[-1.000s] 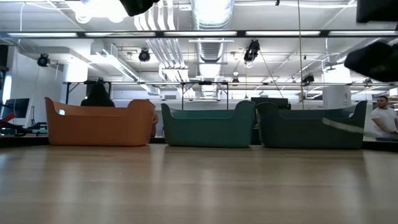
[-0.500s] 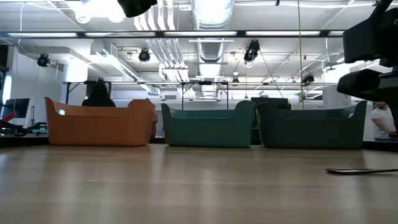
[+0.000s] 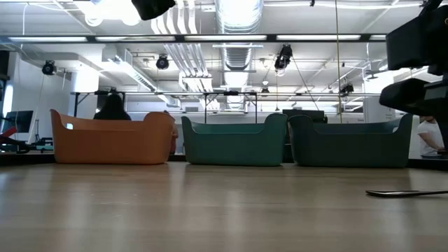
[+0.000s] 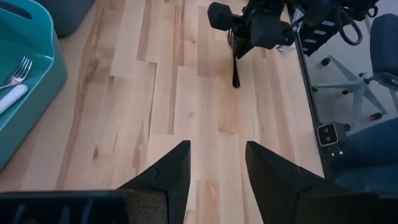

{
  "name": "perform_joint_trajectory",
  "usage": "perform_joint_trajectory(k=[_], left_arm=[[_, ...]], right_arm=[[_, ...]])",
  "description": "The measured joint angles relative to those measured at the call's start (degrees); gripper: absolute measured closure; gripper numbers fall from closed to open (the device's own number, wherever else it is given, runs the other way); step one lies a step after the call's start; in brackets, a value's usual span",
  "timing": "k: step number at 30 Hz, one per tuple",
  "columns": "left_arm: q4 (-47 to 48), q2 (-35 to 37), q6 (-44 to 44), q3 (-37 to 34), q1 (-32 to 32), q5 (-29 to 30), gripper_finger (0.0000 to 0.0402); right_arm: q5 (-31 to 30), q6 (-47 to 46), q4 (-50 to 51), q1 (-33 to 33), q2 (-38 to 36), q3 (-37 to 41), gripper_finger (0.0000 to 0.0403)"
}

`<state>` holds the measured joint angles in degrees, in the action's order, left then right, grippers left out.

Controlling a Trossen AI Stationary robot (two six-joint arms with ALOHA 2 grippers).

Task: Sort silverware by color (type)
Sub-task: Put the black fork into the orange bin

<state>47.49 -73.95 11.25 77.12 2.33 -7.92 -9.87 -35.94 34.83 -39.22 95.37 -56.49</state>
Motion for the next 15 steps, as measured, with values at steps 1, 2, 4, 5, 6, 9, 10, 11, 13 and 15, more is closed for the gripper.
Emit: perform_joint_trajectory(k=[1,2,4,5,6,9,10,11,13,15], left_arm=[[0.01,0.00,0.00,0.00,0.00,0.00,0.0265],[0.08,0.00,0.00,0.00,0.00,0.00,0.0265],[0.11,0.00,0.00,0.00,0.00,0.00,0.0265],[0.11,0.00,0.00,0.00,0.00,0.00,0.0265],[0.11,0.00,0.00,0.00,0.00,0.00,0.0265],[0.11,0.00,0.00,0.00,0.00,0.00,0.0265],[0.13,0.00,0.00,0.00,-0.02,0.00,0.0265],[0.11,0.00,0.00,0.00,0.00,0.00,0.0265],[0.12,0.00,0.00,0.00,-0.01,0.00,0.0265],[0.11,0.00,0.00,0.00,-0.01,0.00,0.0265]], right_arm=[[0.07,0.00,-0.04,0.00,0.00,0.00,0.0360],[0.25,0.00,-0.09,0.00,0.00,0.00,0.0352],[0.81,0.01,-0.27,0.00,0.00,0.00,0.0337],[0.91,0.00,-0.31,0.00,0.00,0.00,0.0329],[0.95,0.00,-0.27,0.00,0.00,0.02,0.0322],[1.12,0.04,-0.16,0.02,0.13,0.38,0.0308],[1.12,0.04,-0.26,0.11,0.11,0.61,0.0305],[1.12,0.02,-0.43,0.11,0.11,0.80,0.0304],[1.10,0.02,-0.90,0.11,0.00,1.40,0.0304],[1.05,0.00,-1.38,0.11,-0.04,1.93,0.0309]])
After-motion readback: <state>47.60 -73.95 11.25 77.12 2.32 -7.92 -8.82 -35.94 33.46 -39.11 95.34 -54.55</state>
